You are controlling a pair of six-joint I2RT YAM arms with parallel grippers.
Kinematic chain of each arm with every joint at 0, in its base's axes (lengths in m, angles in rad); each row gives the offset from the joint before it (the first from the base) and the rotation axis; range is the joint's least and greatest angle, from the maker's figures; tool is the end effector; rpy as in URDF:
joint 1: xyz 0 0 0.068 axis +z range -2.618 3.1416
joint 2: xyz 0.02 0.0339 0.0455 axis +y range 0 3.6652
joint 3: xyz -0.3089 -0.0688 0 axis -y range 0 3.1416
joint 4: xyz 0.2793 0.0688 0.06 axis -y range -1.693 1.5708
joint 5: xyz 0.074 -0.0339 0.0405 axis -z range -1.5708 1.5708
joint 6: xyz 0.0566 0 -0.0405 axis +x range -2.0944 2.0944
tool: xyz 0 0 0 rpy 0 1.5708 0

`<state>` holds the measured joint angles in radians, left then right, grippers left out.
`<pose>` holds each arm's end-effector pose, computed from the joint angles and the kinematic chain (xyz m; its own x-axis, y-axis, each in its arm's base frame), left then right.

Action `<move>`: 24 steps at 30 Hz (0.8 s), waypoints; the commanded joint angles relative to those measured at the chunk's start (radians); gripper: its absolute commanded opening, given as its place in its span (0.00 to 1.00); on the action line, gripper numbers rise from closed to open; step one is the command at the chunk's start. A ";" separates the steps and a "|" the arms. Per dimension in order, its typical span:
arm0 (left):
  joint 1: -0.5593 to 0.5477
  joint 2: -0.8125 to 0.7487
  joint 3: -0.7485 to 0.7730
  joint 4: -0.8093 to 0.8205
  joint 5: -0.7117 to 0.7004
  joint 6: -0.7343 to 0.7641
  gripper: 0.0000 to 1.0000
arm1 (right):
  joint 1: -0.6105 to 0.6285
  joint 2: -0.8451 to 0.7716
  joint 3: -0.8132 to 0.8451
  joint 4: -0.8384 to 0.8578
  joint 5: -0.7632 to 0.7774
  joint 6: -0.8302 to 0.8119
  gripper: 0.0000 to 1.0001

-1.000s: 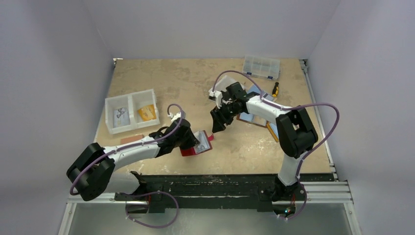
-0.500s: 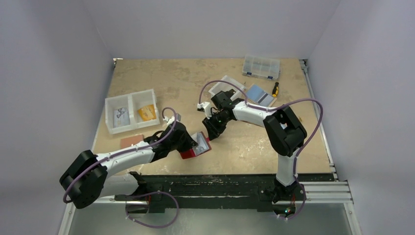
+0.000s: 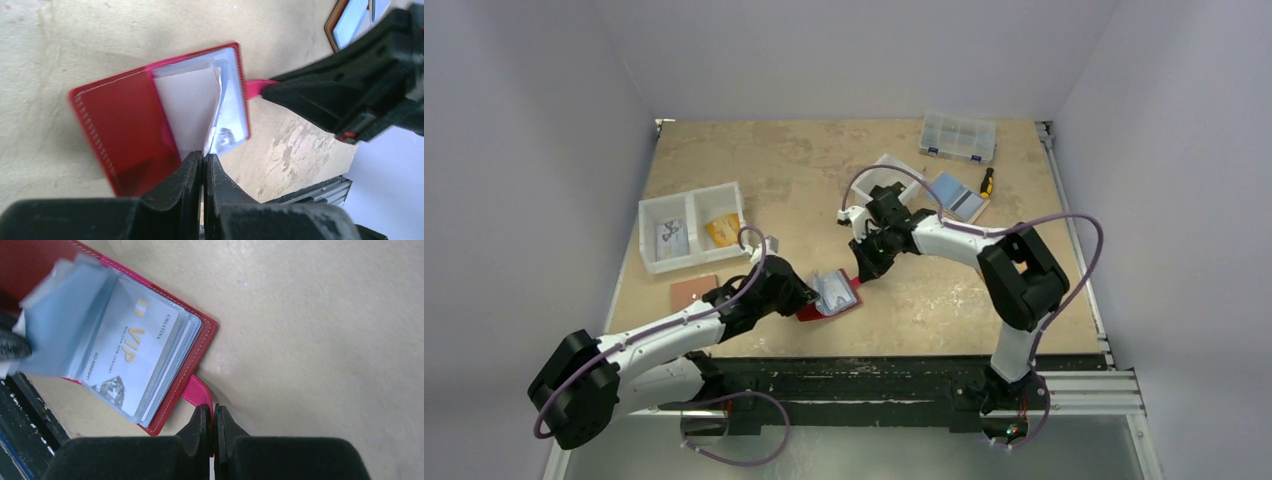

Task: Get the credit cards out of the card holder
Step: Open the card holder at the center of the board.

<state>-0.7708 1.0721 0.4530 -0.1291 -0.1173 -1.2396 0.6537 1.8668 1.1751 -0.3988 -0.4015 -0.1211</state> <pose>0.1696 -0.1555 0.1830 -0.7548 -0.5761 -0.3136 -0.2565 0.6993 -0.6672 0.3213 0.2740 0.1652 -0.6139 -0.6104 -0.5005 -0.7830 0.5512 0.2882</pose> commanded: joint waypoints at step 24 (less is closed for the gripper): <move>0.077 0.104 0.022 -0.231 -0.083 0.007 0.51 | -0.073 -0.252 -0.226 0.153 0.067 0.017 0.13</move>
<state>-0.7013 1.2179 0.4763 -0.1837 -0.1406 -1.2625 0.5926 1.6176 0.9344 -0.2607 -0.3573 -0.0868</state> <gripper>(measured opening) 0.471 0.093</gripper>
